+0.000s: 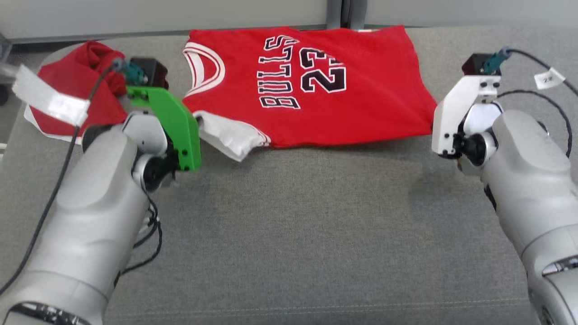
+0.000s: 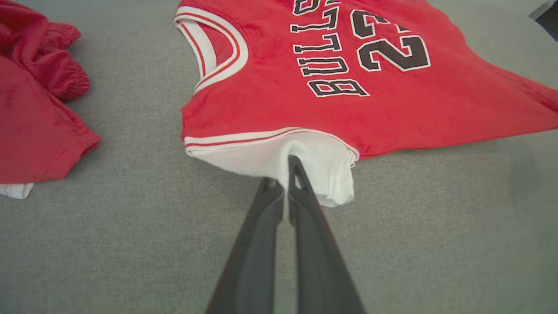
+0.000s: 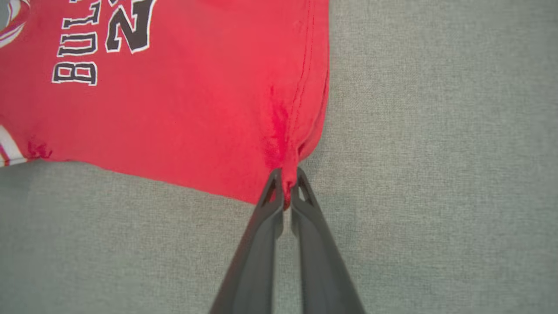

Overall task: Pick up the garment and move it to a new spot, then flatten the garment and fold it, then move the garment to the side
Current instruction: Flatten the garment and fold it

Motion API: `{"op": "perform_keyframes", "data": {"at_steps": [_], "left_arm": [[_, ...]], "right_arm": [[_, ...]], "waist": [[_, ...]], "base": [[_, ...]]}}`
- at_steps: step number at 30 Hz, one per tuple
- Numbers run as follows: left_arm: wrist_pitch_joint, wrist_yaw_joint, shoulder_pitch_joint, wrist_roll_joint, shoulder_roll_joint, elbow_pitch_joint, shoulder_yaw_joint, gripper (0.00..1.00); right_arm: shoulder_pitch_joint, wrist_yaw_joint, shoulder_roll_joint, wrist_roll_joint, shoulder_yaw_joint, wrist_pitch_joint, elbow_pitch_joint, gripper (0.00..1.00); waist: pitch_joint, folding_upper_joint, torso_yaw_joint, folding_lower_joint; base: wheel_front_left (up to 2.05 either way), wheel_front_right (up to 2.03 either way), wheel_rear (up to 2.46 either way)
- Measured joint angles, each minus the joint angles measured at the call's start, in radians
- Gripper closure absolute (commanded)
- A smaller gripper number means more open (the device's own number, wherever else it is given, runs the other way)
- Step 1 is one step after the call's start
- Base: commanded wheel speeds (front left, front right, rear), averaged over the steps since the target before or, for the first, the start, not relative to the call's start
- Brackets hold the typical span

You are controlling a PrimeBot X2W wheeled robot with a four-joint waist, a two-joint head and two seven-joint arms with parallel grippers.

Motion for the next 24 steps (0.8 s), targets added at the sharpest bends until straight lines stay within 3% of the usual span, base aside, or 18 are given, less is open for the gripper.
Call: {"op": "perform_keyframes", "data": {"at_steps": [4,7,15,19,24], "left_arm": [[0.032,0.006,0.171,-0.033,0.049,-0.127,-0.011,1.00],[0.038,0.044,0.297,-0.054,0.094,-0.264,-0.003,1.00],[0.067,0.199,0.637,-0.087,0.268,-0.720,0.027,1.00],[0.093,0.285,0.783,-0.114,0.330,-0.930,0.042,1.00],[0.106,0.362,0.892,-0.107,0.391,-1.077,0.044,1.00]], "right_arm": [[0.151,0.000,-0.042,0.094,0.096,0.042,-0.132,1.00],[0.252,0.000,-0.103,0.163,0.155,0.063,-0.248,1.00],[0.451,0.000,-0.244,0.298,0.205,0.124,-0.525,1.00],[0.542,0.000,-0.278,0.328,0.181,0.148,-0.637,1.00],[0.657,0.000,-0.295,0.333,0.143,0.191,-0.745,1.00]], "waist": [[-0.050,0.0000,-0.007,0.0000],[-0.084,0.0000,-0.013,0.0000],[-0.143,0.0000,-0.040,0.0000],[-0.155,0.0000,-0.052,0.0000],[-0.159,0.0000,-0.054,0.0000]], "base": [[0.00,0.00,0.00],[0.00,0.00,0.00],[0.00,0.00,0.00],[0.00,0.00,0.00],[0.00,0.00,0.00]]}}
